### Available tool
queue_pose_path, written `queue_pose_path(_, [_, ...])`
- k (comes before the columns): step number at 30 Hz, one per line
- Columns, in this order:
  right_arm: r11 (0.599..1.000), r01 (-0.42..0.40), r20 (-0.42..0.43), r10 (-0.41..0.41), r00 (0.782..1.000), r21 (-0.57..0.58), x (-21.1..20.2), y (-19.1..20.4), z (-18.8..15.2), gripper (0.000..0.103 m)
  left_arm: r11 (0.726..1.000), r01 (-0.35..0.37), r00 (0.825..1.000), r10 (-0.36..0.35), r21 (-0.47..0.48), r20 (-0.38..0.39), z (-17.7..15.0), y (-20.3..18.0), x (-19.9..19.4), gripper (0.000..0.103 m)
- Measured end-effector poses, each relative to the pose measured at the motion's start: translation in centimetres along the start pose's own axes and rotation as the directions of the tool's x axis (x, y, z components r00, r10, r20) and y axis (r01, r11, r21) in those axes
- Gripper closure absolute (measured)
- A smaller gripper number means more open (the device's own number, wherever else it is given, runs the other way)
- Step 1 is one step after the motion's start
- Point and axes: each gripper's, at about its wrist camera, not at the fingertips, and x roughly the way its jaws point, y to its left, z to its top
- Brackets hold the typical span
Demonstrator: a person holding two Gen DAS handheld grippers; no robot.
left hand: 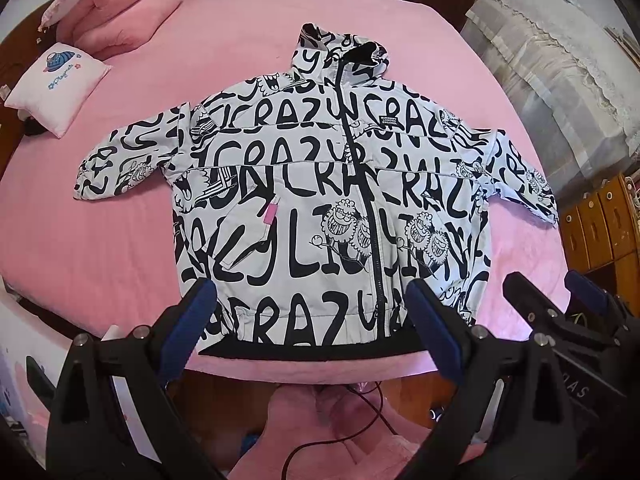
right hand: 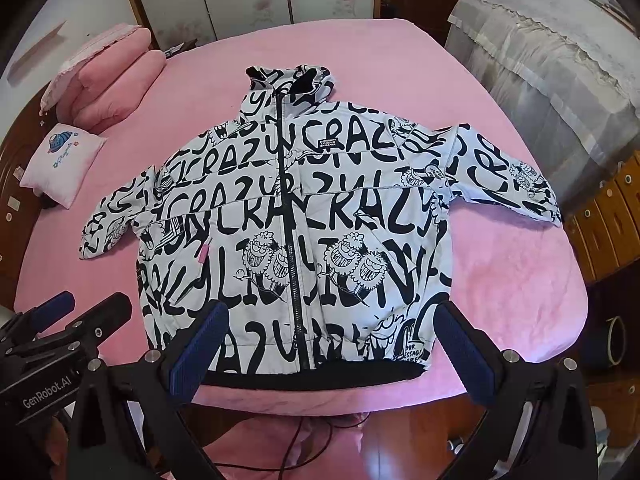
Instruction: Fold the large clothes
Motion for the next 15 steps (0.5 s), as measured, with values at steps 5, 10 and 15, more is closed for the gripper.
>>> queue_pose_path(5, [1.000, 0.005, 0.000, -0.005, 1.000, 0.005, 0.0, -0.2, -0.1, 0.000, 1.000, 0.001, 1.000, -0.001, -0.007, -0.001, -0.1, 0.1, 0.0, 0.009])
queue_pose_path(10, [1.000, 0.003, 0.002, -0.003, 1.000, -0.007, -0.2, -0.2, -0.3, 0.000, 0.999, 0.012, 1.000, -0.011, -0.037, 0.023, -0.6, 1.0, -0.8, 0.009])
queue_pose_path(15, [1.000, -0.003, 0.008, 0.003, 1.000, -0.026, -0.6, -0.2, -0.8, 0.000, 0.998, 0.032, 0.998, -0.029, -0.061, 0.056, -1.4, 1.4, -1.9, 0.009])
